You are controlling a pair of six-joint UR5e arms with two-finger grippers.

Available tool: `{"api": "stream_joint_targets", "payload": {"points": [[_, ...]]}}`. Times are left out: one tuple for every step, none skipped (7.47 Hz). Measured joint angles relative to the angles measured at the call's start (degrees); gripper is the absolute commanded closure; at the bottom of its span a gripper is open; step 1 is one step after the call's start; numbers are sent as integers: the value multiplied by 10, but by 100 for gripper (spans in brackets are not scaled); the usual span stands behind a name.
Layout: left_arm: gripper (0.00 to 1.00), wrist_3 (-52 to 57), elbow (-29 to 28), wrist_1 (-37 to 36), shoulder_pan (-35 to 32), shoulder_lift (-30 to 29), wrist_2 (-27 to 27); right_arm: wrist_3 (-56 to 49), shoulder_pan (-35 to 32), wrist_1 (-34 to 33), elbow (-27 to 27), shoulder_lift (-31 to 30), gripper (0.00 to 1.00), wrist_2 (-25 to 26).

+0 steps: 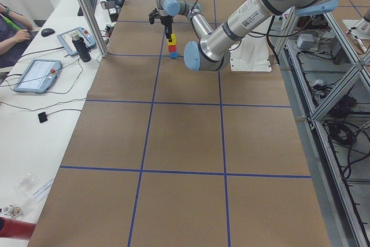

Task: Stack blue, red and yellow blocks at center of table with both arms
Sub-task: 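Lower the yellow cube onto the red cube with the left gripper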

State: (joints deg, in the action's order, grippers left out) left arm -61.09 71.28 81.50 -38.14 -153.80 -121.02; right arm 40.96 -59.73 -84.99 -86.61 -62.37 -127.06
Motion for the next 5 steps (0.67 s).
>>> {"api": "stream_joint_targets", "payload": {"points": [[64,-2,0,0,0,0,0,0,0,0,0,0,1,0],[26,-2,0,1,0,0,0,0,0,0,0,0,1,1],[0,-2,0,1,0,1,1,0,0,0,0,0,1,1],[0,-2,1,1,0,1,5,0,0,0,0,0,1,1],[0,-2,2,1,0,1,12,0,0,0,0,0,1,1]]}}
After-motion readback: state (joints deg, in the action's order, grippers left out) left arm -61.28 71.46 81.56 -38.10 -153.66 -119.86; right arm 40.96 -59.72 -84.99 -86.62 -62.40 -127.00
